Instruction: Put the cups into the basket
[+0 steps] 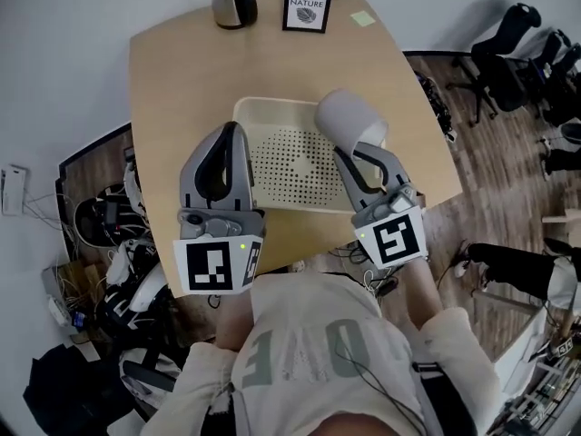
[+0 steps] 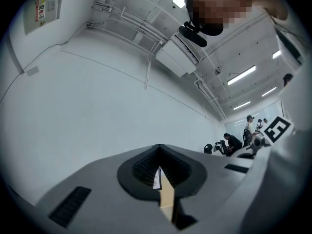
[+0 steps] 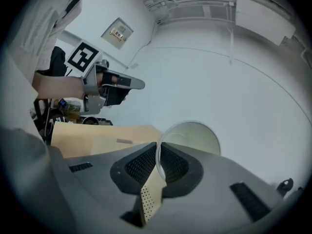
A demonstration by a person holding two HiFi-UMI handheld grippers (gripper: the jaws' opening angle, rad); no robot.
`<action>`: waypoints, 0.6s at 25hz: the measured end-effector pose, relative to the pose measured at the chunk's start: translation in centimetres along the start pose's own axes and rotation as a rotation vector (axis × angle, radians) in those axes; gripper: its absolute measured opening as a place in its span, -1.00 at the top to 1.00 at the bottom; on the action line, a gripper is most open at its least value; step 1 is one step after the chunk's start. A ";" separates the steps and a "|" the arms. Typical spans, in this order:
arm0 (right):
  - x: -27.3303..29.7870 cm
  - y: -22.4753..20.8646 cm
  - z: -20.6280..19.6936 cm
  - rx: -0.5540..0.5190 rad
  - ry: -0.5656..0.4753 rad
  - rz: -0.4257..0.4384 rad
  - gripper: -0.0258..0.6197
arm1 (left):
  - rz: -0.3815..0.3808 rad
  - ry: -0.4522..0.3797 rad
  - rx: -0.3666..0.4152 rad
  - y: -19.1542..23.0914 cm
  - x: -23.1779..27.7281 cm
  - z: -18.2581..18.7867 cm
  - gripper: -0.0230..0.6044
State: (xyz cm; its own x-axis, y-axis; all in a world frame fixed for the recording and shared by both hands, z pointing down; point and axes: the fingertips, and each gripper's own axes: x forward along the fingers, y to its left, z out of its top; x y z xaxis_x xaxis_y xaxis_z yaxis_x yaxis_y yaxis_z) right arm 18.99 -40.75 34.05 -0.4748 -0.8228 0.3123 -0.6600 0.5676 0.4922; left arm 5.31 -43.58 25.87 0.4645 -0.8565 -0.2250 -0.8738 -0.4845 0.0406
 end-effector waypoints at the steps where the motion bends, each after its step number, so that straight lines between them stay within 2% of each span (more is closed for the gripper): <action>1: 0.8 0.3 -0.6 -0.007 0.016 0.030 0.86 | 0.004 0.008 -0.008 0.3 0.0 -0.5 0.90; 5: 3.7 1.9 -3.8 -0.061 0.119 0.176 0.86 | 0.031 0.048 -0.046 1.9 -0.2 -2.9 0.90; 15: 7.6 7.7 -12.0 -0.323 0.374 0.566 0.86 | 0.061 0.108 -0.084 3.3 -1.1 -6.7 0.90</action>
State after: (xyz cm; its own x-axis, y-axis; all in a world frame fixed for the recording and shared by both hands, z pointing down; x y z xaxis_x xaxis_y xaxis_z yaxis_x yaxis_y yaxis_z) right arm 17.27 -42.98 49.94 -0.4234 -0.3951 0.8152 -0.1431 0.9178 0.3705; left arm 2.88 -45.45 32.79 0.4277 -0.8968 -0.1134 -0.8879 -0.4403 0.1333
